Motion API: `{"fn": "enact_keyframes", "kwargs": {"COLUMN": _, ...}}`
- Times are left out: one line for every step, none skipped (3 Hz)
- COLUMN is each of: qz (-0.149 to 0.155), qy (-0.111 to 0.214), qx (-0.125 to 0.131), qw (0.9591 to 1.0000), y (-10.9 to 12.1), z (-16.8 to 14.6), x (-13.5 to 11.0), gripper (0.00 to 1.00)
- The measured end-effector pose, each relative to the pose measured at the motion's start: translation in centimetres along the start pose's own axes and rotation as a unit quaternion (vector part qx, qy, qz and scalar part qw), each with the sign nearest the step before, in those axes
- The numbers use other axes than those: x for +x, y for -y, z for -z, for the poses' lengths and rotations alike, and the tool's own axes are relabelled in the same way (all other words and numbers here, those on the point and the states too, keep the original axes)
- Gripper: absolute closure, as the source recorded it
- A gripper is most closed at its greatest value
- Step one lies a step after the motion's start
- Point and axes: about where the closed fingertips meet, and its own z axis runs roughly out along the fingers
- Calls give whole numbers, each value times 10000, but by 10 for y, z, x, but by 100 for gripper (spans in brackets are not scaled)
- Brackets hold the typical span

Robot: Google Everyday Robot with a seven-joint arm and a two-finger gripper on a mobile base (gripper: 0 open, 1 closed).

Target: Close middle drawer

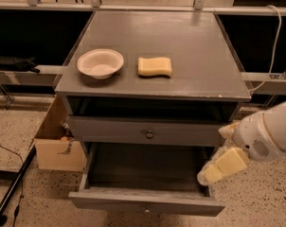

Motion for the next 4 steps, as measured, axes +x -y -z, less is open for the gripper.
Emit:
{"fn": "enact_keyframes", "kwargs": {"qz": -662, "qy": 431, "qx": 355, "qw": 9962, "y": -30, "z": -17, "x": 22, "gripper": 0}}
{"fn": "enact_keyframes", "kwargs": {"qz": -1135, "qy": 628, "qx": 556, "qw": 9900, "y": -53, "z": -51, "x": 48, "gripper": 0}}
{"fn": "enact_keyframes", "kwargs": {"qz": -1251, "qy": 613, "qx": 747, "qw": 9874, "y": -50, "z": -81, "x": 53, "gripper": 0}}
{"fn": "enact_keyframes", "kwargs": {"qz": -1172, "qy": 466, "qx": 1002, "qw": 9869, "y": -25, "z": -110, "x": 48, "gripper": 0}}
